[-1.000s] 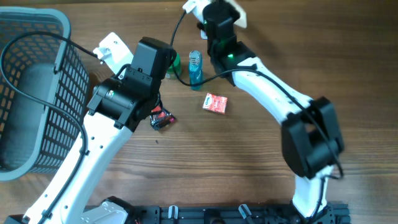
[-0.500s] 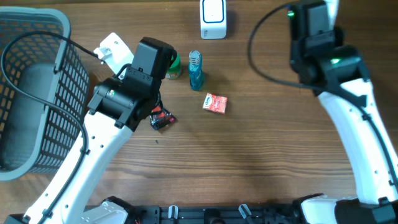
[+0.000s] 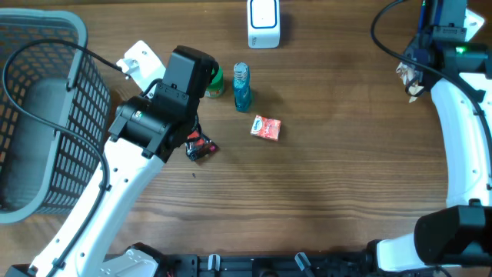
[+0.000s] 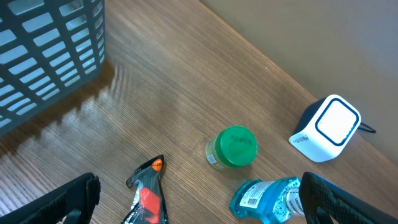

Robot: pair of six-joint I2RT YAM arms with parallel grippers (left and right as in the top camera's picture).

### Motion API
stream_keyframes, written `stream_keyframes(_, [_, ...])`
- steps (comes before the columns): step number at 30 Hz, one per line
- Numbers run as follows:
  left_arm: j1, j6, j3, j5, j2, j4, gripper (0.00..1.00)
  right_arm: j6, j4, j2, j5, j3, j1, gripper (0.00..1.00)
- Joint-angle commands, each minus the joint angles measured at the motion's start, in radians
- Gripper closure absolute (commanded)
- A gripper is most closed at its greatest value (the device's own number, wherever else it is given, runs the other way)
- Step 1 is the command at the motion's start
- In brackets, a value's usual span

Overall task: Scan the item barcode
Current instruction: 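Carry the bread bag to the right side of the table and release it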

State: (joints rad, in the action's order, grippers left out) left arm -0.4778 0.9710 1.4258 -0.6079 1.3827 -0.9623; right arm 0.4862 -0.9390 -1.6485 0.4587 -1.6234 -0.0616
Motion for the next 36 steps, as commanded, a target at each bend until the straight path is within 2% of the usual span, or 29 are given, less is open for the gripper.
stream_keyframes(1, [-0.002, 0.002, -0.001, -0.003, 0.006, -0.001, 0.00, 0.002, -0.001, -0.002, -0.042, 0.002, 0.001, 0.95])
stream_keyframes(11, [-0.002, 0.002, -0.001, -0.012, 0.006, 0.000, 0.00, -0.013, -0.024, -0.003, -0.031, 0.002, -0.113, 0.95])
stream_keyframes(14, [-0.002, 0.002, -0.001, -0.061, -0.006, -0.029, 0.00, -0.013, -0.023, -0.026, -0.031, 0.002, -0.174, 0.95])
stream_keyframes(22, [-0.002, 0.002, -0.001, -0.136, -0.035, -0.108, 0.00, -0.007, 0.024, -0.176, -0.050, 0.002, -0.202, 0.95])
stream_keyframes(27, [-0.002, 0.002, -0.001, -0.264, -0.050, -0.211, 0.00, -0.012, 0.091, -0.317, -0.034, 0.002, -0.223, 0.95])
stream_keyframes(31, [-0.002, 0.002, -0.001, -0.322, -0.080, -0.244, 0.00, -0.013, 0.112, -0.369, -0.034, 0.002, -0.299, 0.95])
stream_keyframes(36, [-0.002, 0.003, -0.001, -0.328, -0.081, -0.246, 0.00, -0.041, 0.109, -0.370, -0.043, 0.002, -0.466, 0.94])
